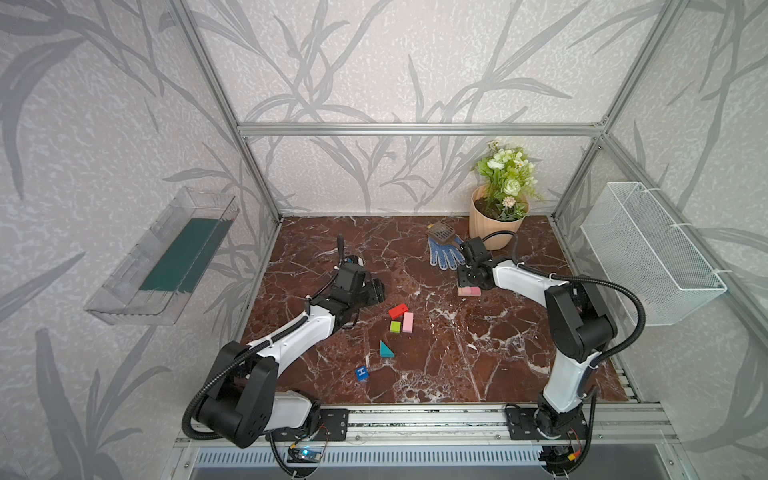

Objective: Build the wood block tower
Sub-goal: 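Lower the orange block with the right gripper onto the pink bars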

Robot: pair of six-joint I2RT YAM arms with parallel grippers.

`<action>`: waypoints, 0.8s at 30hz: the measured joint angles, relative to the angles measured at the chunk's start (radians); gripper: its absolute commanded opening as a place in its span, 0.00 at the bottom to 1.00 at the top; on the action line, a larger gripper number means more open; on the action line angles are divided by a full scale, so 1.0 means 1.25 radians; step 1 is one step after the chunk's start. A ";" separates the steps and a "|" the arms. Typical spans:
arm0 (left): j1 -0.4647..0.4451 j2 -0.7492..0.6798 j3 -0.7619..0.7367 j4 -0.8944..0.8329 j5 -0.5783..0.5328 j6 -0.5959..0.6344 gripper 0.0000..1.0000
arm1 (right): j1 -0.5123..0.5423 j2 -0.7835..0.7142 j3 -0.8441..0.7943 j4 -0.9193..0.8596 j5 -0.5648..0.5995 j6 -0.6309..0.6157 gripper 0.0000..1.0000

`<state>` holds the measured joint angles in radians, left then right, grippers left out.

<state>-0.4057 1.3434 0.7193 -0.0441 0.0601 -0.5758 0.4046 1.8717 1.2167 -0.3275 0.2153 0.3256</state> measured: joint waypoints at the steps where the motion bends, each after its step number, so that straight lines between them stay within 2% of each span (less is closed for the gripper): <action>1: 0.000 0.000 0.000 0.000 0.000 0.000 0.76 | 0.000 0.002 0.001 -0.001 0.000 0.000 0.30; 24: 0.000 0.001 0.000 0.000 0.005 0.000 0.76 | -0.003 0.010 0.021 -0.023 -0.003 0.009 0.42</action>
<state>-0.4057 1.3441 0.7193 -0.0441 0.0658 -0.5758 0.4007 1.8847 1.2434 -0.3557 0.2115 0.3363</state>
